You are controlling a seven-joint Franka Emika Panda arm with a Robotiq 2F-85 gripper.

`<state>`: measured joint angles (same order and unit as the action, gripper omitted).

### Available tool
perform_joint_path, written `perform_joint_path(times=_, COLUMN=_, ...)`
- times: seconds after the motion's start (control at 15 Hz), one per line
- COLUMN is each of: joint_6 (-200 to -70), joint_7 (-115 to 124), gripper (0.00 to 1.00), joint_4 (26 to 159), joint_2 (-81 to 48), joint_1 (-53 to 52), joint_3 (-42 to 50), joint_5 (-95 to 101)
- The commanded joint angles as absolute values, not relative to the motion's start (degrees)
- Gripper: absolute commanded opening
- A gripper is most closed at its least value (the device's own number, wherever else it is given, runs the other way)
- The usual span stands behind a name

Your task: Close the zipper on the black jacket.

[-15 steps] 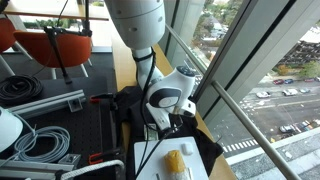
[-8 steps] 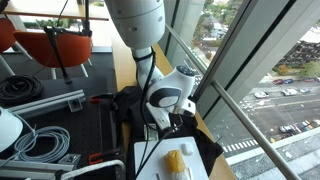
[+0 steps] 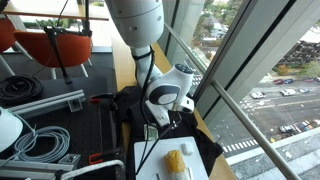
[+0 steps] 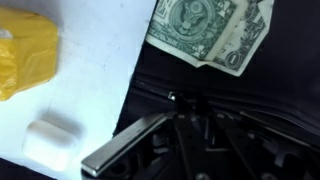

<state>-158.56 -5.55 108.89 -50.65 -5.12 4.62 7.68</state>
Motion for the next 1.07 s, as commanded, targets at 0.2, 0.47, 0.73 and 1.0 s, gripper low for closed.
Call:
perform_joint_path(times=0.2, joint_6=-158.93, joint_7=-4.78, gripper=0.04, joint_4=107.24, joint_2=-51.34, joint_1=-5.62, joint_3=3.32, joint_5=8.45)
perform_joint_path(times=0.47, joint_6=-158.92, joint_7=-4.79, gripper=0.04, joint_4=107.14, joint_2=-51.39, joint_1=-5.67, joint_3=3.11, joint_5=8.42)
perform_joint_path(times=0.73, joint_6=-158.97, joint_7=-4.73, gripper=0.04, joint_4=106.87, joint_2=-51.66, joint_1=-5.79, joint_3=2.95, joint_5=8.43)
perform_joint_path(times=1.0, joint_6=-158.81, joint_7=-4.58, gripper=0.04, joint_4=105.99, joint_2=-52.11, joint_1=-6.44, joint_3=2.78, joint_5=8.54)
